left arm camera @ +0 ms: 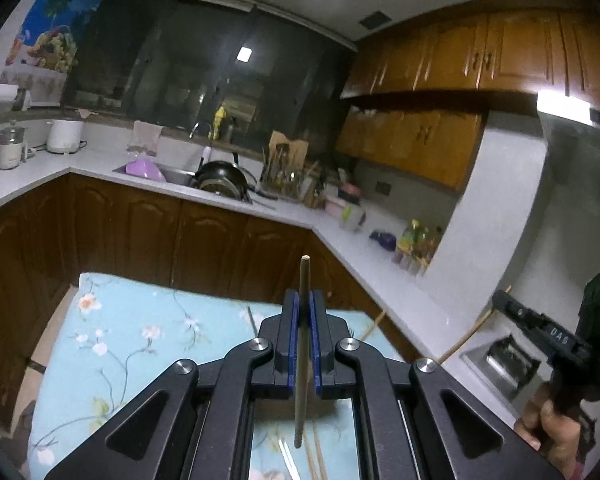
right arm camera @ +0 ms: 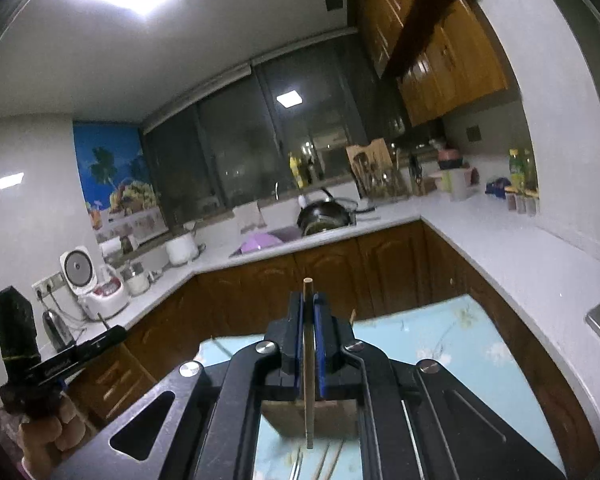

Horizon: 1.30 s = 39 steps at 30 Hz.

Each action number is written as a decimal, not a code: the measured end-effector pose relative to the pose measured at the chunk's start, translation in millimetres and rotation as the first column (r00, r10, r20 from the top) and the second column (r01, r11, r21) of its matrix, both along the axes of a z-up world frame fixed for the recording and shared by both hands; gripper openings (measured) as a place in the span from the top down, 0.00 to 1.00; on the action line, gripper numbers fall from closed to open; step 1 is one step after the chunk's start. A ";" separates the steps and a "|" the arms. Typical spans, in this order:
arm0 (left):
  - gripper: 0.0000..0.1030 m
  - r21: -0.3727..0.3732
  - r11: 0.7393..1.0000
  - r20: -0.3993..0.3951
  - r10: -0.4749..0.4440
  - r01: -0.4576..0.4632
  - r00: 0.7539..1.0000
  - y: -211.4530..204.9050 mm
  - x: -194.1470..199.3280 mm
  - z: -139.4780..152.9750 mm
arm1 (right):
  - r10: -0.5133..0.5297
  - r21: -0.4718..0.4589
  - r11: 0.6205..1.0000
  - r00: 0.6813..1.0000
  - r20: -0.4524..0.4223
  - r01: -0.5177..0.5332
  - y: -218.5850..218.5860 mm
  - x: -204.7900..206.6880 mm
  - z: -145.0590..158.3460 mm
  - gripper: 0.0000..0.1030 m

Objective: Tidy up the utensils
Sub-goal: 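Lift both held wooden chopsticks and carry them over the wooden caddy, then open the left gripper over the caddy while the right gripper releases its chopstick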

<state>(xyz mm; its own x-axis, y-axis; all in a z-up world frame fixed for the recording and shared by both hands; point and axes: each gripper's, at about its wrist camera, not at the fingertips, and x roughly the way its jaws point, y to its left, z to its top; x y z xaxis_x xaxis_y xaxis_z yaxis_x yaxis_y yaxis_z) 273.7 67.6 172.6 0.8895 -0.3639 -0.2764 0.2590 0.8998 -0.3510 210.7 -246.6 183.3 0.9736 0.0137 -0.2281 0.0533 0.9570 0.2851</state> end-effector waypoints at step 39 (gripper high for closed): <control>0.96 -0.032 0.999 -0.105 0.037 -0.041 0.994 -24.1 155.2 -133.7 | -0.035 0.062 0.997 0.992 -0.120 0.043 -17.8 109.2 -105.2 0.94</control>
<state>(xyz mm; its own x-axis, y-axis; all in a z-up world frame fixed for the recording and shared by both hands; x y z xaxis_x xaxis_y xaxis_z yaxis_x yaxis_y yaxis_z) 428.8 43.5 38.9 0.8702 -0.3403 -0.3564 0.1843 0.8956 -0.4049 319.9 -264.3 78.1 0.9398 -0.0055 -0.3417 0.1273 0.9335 0.3352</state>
